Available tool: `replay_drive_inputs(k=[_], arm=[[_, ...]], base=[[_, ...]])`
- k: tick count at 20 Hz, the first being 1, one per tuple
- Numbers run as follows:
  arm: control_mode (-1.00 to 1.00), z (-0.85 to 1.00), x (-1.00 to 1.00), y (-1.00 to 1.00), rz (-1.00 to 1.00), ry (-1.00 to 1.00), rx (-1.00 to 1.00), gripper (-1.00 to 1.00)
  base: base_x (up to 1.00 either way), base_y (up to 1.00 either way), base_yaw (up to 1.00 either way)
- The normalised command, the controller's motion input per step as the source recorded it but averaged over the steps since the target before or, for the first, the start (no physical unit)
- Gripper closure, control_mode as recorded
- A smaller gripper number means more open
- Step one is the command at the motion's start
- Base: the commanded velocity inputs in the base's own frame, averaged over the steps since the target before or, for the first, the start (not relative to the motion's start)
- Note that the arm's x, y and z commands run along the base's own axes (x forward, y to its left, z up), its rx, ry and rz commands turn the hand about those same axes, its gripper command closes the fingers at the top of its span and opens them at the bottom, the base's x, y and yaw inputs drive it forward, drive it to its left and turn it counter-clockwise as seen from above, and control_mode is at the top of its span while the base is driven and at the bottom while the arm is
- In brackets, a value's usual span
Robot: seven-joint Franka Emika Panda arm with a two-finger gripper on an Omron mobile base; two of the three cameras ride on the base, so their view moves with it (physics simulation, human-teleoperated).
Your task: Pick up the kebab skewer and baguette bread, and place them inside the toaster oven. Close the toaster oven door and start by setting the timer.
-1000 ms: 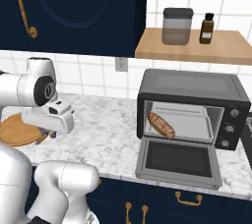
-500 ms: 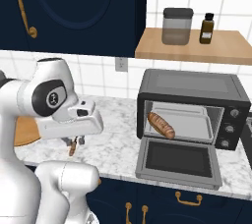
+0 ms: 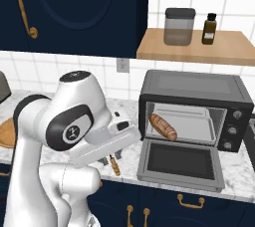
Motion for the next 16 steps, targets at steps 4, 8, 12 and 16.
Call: replay_drive_inputs(k=[4,8,12,16], arm=[[-1.0,0.46,0.18,-0.92,0.06,0.01,0.03,1.0],[-1.0,0.25,0.38,-0.83,-0.07,0.02,0.12,1.0],[-1.0,-0.22,0.47,-0.35,-0.04,0.03,0.11,1.0],[-1.0,-0.5,0.56,-0.17,0.0,0.0,0.09,1.0]], base=[[0.0,0.0,0.0],[0.0,0.0,0.0],[0.0,0.0,0.0],[0.0,0.0,0.0]])
